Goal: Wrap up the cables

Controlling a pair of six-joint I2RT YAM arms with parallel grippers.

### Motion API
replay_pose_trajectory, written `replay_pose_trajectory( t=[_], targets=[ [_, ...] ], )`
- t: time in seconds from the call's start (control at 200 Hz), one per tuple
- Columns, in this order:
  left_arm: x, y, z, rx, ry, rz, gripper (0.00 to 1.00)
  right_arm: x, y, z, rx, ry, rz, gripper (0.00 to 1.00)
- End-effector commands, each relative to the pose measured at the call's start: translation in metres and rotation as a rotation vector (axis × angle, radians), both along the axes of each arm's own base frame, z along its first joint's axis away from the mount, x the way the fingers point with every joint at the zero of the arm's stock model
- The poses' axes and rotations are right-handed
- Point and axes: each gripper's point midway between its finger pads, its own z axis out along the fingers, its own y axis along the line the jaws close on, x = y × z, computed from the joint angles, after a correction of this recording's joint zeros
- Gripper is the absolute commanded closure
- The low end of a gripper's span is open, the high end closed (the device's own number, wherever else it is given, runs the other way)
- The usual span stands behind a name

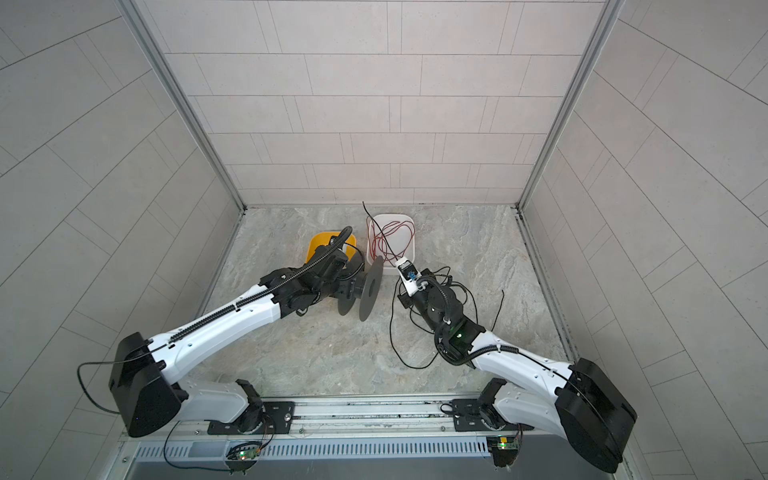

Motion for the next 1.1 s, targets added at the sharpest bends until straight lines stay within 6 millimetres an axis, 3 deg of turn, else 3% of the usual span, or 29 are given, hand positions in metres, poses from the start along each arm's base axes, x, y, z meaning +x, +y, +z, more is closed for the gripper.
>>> replay_pose_trajectory(
  t=[0.0,0.31,0.545,0.665,0.831,1.091],
  targets=[
    [-0.007,0.015,0.048,-0.018,-0.071,0.005,0.19,0.002,0.002,0.007,-0.030,-0.061,0.008,1.00],
    [-0.024,0.042,0.130,0.077,-0.209,-0.094,0.16,0.008,0.009,0.005,-0.199,-0.189,0.015,1.00],
    [-0.021,0.042,0.171,-0.099,-0.190,-0.142,0.14,0.001,0.018,0.001,-0.279,-0.243,0.076,1.00],
    [-0.015,0.043,0.176,-0.097,-0.147,-0.176,0.14,-0.003,0.024,-0.002,-0.349,-0.285,0.100,1.00],
    [-0.005,0.037,0.169,-0.221,-0.012,-0.248,0.15,-0.005,0.035,-0.009,-0.465,-0.365,0.132,1.00],
    [0.005,0.034,0.147,-0.138,0.047,-0.318,0.16,-0.001,0.048,-0.012,-0.519,-0.473,0.137,1.00]
  ],
)
